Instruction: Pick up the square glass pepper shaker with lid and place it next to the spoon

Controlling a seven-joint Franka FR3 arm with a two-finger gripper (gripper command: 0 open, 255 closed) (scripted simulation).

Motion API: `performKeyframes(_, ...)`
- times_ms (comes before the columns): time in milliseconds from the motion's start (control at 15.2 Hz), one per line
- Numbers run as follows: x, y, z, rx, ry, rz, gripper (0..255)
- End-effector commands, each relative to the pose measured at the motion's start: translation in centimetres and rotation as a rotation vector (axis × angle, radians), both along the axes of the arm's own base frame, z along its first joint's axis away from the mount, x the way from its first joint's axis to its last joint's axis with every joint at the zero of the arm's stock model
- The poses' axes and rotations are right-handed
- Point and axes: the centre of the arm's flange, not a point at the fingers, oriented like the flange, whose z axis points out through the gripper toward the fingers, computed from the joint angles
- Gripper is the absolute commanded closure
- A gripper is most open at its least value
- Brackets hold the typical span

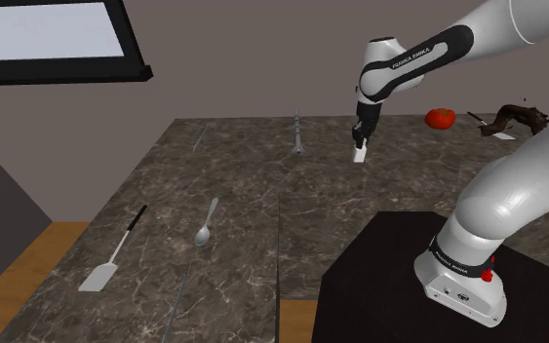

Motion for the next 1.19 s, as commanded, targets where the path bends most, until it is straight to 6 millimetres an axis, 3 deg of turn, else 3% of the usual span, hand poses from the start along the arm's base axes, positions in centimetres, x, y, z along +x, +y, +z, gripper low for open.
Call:
performKeyframes(0, -0.1, -0.1, 1.1, 0.0, 0.0, 0.0, 255)
performKeyframes(1122, -0.1, -0.1, 10.1, 0.0, 0.0, 0.0, 255)
